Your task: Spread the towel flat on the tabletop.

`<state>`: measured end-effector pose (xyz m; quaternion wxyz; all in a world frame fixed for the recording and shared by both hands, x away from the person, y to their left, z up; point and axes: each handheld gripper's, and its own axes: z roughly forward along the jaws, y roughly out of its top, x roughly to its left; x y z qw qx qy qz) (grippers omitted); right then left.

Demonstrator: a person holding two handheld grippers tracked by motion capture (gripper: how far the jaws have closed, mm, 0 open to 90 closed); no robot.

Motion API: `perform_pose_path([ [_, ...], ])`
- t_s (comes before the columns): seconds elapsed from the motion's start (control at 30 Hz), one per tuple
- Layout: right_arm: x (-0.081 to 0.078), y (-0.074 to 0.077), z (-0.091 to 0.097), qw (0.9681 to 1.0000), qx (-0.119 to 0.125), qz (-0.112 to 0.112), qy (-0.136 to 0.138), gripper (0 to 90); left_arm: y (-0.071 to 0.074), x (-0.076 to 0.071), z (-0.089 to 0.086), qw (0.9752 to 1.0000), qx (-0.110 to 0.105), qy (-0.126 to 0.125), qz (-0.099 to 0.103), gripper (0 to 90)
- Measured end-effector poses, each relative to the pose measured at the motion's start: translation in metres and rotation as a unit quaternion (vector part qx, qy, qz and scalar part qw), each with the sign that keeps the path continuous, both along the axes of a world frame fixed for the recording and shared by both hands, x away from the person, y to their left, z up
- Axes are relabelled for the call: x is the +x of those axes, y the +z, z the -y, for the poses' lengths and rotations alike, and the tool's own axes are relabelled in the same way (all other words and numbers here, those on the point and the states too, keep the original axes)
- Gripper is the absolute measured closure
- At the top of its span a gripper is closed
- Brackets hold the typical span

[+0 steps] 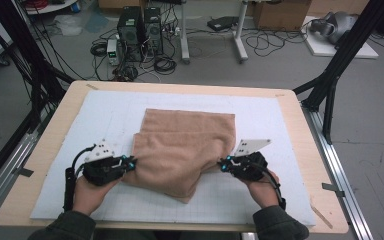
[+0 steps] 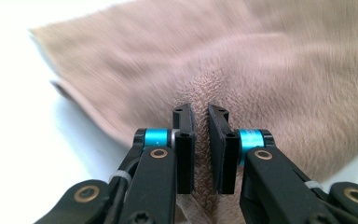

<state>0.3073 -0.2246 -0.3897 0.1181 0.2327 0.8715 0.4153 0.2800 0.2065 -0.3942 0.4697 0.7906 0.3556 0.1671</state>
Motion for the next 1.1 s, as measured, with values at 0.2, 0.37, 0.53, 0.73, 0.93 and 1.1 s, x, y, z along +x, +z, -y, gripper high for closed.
perform_pose_path([
  [0.2, 0.042, 0.018, 0.005, 0.9989, -0.018, 0.004, -0.042, 85.0, 0.012, 0.055, 0.004, 0.9982, 0.001, 0.059, 0.002, 81.7],
  [0.37, 0.082, 0.004, -0.003, 0.996, -0.042, -0.023, -0.075, 84.9, -0.008, 0.109, 0.019, 0.9933, 0.033, 0.106, -0.03, 81.7],
  [0.53, 0.106, -0.021, -0.005, 0.9933, -0.04, -0.061, -0.09, 82.0, -0.028, 0.13, 0.016, 0.9895, 0.023, 0.127, -0.066, 76.2],
  [0.73, 0.074, 0.005, 0.004, 0.9966, 0.016, -0.009, -0.081, 62.1, 0.0, 0.105, -0.006, 0.9927, 0.025, 0.115, -0.028, 52.7],
  [0.93, 0.029, 0.009, 0.001, 0.999, 0.01, 0.024, -0.038, 60.5, 0.01, 0.059, -0.023, 0.996, 0.014, 0.088, -0.006, 47.8],
  [1.1, 0.009, -0.008, -0.007, 0.9997, 0.013, 0.011, -0.017, 60.5, -0.01, 0.023, -0.005, 0.9993, 0.023, 0.021, -0.02, 48.7],
])
